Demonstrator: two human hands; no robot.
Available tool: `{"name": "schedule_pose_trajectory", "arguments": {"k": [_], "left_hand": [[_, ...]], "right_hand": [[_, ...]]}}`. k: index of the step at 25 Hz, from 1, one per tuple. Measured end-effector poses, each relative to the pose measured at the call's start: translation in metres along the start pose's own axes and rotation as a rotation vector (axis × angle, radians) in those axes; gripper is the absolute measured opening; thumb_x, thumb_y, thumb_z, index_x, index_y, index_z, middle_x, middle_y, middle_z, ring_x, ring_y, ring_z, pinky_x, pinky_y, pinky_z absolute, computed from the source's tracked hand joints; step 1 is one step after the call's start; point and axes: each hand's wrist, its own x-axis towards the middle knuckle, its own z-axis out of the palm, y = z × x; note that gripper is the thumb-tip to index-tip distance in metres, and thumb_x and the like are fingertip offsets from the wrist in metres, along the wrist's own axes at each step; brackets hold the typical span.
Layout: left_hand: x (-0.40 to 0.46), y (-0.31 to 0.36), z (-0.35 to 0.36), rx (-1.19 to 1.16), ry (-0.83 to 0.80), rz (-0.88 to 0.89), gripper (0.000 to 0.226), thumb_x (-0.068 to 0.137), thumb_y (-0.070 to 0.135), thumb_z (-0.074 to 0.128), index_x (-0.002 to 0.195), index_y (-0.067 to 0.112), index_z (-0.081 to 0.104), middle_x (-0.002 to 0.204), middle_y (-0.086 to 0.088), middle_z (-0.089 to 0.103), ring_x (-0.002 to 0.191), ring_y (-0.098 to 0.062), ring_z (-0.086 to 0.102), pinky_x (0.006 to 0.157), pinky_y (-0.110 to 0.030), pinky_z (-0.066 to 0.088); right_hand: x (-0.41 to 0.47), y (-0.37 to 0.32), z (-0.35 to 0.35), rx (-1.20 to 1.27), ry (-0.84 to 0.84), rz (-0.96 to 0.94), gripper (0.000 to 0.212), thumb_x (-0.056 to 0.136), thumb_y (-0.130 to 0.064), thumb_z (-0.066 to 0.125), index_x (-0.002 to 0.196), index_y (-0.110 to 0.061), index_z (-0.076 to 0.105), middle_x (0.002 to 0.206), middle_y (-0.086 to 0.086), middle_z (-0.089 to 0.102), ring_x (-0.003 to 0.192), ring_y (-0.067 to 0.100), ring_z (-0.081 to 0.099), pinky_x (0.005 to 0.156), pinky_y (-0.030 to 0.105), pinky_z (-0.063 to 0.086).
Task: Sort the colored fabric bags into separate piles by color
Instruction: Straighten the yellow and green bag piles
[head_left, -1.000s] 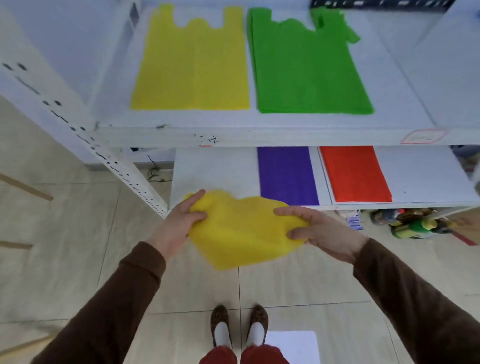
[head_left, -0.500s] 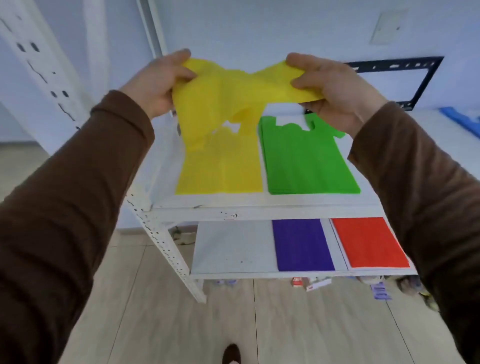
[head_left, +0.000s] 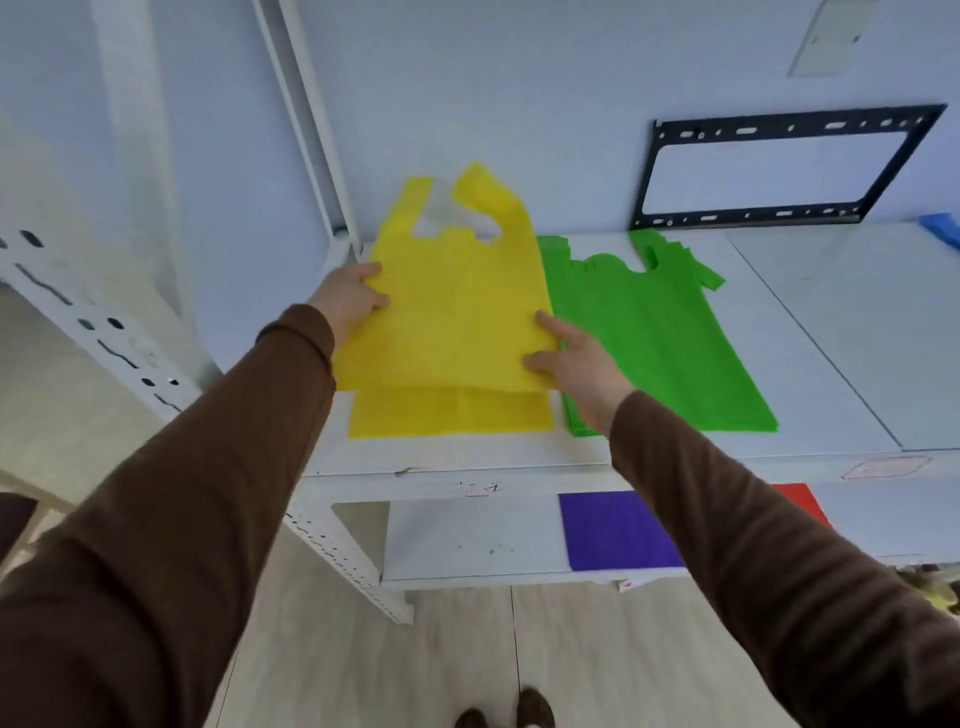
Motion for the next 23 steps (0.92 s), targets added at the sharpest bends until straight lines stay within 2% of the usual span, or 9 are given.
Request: {"name": "schedule_pose_trajectory", "arguments": {"k": [2, 3, 6, 9, 12, 15, 18, 21, 23], "left_hand": [[0.007, -0.033, 0.014, 0.179, -0.035, -0.064, 0.064, 0.088, 0.003, 0.063, 0.147, 0.013, 0.041, 0.146, -0.014, 0.047, 0.125, -0.031, 0.053, 0.106, -0.044, 0.044], [0.007, -0.042, 0.019, 0.211, -0.028, -0.065, 0.063, 0.088, 0.003, 0.063, 0.147, 0.011, 0.041, 0.148, -0.014, 0.045, 0.128, -0.031, 0.050, 0.107, -0.043, 0.043], [0.002, -0.051, 0.024, 0.198, 0.042, -0.011, 0.063, 0.088, 0.000, 0.061, 0.147, 0.011, 0.041, 0.149, -0.012, 0.044, 0.132, -0.028, 0.047, 0.105, -0.034, 0.042], [-0.002, -0.059, 0.027, 0.206, 0.082, 0.008, 0.064, 0.087, -0.001, 0.060, 0.147, 0.014, 0.042, 0.149, -0.011, 0.044, 0.134, -0.025, 0.045, 0.096, -0.027, 0.041], [0.000, -0.063, 0.028, 0.231, 0.092, 0.024, 0.065, 0.087, -0.001, 0.059, 0.147, 0.016, 0.041, 0.151, -0.009, 0.042, 0.136, -0.024, 0.043, 0.105, -0.031, 0.040], [0.005, -0.062, 0.023, 0.309, 0.070, 0.020, 0.065, 0.089, 0.003, 0.059, 0.148, 0.019, 0.039, 0.153, -0.008, 0.038, 0.137, -0.026, 0.041, 0.109, -0.035, 0.039], [0.006, -0.060, 0.020, 0.366, 0.040, 0.044, 0.066, 0.089, 0.008, 0.062, 0.149, 0.020, 0.038, 0.151, -0.009, 0.041, 0.134, -0.028, 0.044, 0.109, -0.039, 0.040], [-0.009, -0.060, 0.019, 0.422, 0.146, 0.111, 0.060, 0.088, 0.016, 0.063, 0.145, 0.022, 0.044, 0.141, -0.011, 0.048, 0.123, -0.030, 0.052, 0.103, -0.038, 0.042], [-0.029, -0.066, 0.016, 0.513, 0.158, 0.113, 0.058, 0.088, 0.021, 0.064, 0.143, 0.022, 0.046, 0.136, -0.013, 0.050, 0.118, -0.031, 0.054, 0.101, -0.038, 0.042]], "right_hand": [[0.011, 0.028, 0.005, -0.240, -0.002, 0.041, 0.068, 0.088, -0.002, 0.061, 0.150, -0.017, 0.036, 0.136, 0.012, 0.057, 0.082, 0.015, 0.063, 0.068, 0.026, 0.056], [0.015, 0.035, 0.005, -0.315, 0.003, 0.034, 0.068, 0.087, -0.005, 0.061, 0.149, -0.017, 0.036, 0.137, 0.012, 0.056, 0.083, 0.018, 0.065, 0.073, 0.034, 0.058], [0.018, 0.044, 0.005, -0.338, 0.032, 0.006, 0.066, 0.085, -0.006, 0.060, 0.147, -0.019, 0.040, 0.136, 0.009, 0.055, 0.095, 0.026, 0.067, 0.085, 0.046, 0.057], [0.016, 0.046, 0.004, -0.331, 0.036, -0.033, 0.065, 0.084, -0.006, 0.062, 0.145, -0.018, 0.044, 0.135, 0.008, 0.055, 0.102, 0.027, 0.064, 0.089, 0.045, 0.055], [0.014, 0.046, 0.005, -0.408, 0.021, -0.061, 0.063, 0.085, -0.008, 0.064, 0.145, -0.016, 0.045, 0.137, 0.008, 0.053, 0.116, 0.024, 0.055, 0.100, 0.037, 0.048], [0.013, 0.046, 0.005, -0.477, 0.015, -0.082, 0.062, 0.086, -0.008, 0.064, 0.145, -0.015, 0.045, 0.141, 0.009, 0.050, 0.123, 0.024, 0.051, 0.103, 0.032, 0.042], [0.013, 0.046, 0.006, -0.540, 0.018, -0.095, 0.064, 0.086, -0.008, 0.064, 0.146, -0.013, 0.043, 0.145, 0.010, 0.048, 0.127, 0.026, 0.050, 0.107, 0.032, 0.040], [0.010, 0.040, 0.005, -0.584, -0.017, -0.095, 0.066, 0.088, -0.016, 0.065, 0.148, -0.014, 0.039, 0.154, 0.013, 0.037, 0.137, 0.027, 0.041, 0.113, 0.035, 0.034], [0.005, 0.039, 0.000, -0.715, -0.042, -0.114, 0.065, 0.091, -0.026, 0.062, 0.150, -0.016, 0.036, 0.158, 0.014, 0.028, 0.142, 0.031, 0.033, 0.115, 0.037, 0.030]]}}
